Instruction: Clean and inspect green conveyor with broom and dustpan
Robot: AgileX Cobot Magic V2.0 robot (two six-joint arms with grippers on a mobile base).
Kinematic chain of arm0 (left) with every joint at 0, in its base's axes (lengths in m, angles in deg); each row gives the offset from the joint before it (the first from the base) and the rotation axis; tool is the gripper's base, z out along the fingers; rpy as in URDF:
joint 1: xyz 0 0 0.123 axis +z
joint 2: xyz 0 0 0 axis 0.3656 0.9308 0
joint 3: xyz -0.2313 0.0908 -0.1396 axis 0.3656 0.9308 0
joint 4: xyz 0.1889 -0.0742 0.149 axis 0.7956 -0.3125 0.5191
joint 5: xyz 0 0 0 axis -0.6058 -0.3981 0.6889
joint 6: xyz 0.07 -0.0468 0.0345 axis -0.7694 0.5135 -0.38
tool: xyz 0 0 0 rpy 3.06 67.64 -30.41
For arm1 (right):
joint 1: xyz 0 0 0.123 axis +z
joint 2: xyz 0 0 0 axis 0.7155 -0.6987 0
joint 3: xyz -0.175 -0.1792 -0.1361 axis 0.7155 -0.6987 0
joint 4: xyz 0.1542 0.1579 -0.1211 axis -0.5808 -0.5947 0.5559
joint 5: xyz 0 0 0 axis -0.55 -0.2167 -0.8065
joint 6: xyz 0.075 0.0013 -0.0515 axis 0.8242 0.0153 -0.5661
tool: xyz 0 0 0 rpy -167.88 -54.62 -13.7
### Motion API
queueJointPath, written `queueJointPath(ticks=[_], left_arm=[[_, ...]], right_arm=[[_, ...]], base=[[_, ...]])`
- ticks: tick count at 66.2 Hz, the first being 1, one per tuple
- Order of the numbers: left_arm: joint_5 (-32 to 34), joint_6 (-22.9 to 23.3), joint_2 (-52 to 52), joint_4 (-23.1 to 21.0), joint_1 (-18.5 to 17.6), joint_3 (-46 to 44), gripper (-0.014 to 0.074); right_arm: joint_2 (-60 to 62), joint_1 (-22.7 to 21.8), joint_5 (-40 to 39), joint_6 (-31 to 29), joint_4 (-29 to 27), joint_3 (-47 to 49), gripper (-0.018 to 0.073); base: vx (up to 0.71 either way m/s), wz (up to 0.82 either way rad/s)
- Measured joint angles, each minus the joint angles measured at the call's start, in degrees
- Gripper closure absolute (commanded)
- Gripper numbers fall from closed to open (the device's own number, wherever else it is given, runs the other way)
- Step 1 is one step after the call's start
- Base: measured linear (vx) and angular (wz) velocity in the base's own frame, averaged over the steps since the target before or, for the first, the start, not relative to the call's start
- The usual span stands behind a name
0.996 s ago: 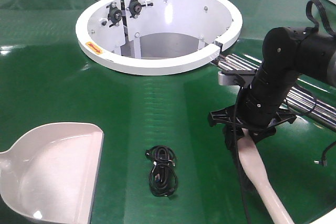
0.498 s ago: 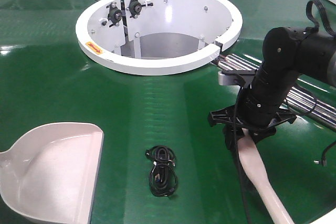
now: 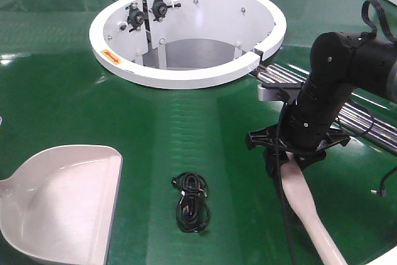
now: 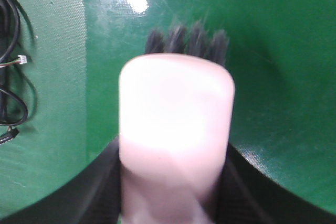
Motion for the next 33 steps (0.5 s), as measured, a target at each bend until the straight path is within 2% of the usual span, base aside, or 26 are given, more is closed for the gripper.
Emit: queueJointPath(ticks=[8,18,33], left_arm=[[0.37,2.13,0.54,0.25,0.50,0.00,0.0041],[0.50,2.68,1.02,0.30,0.50,-0.14,0.0120],[0.40,2.70,1.08,0.36,0.50,-0.14,0.0361]], right_arm=[[0.00,0.00,0.00,-0.05,0.00,0.00,0.0569],[0.00,0.00,0.00,-0.05,0.00,0.00,0.0569],[0.00,0.00,0.00,-0.05,0.00,0.00,0.0569]], base=[[0.00,0.00],[0.00,0.00],[0.00,0.00]])
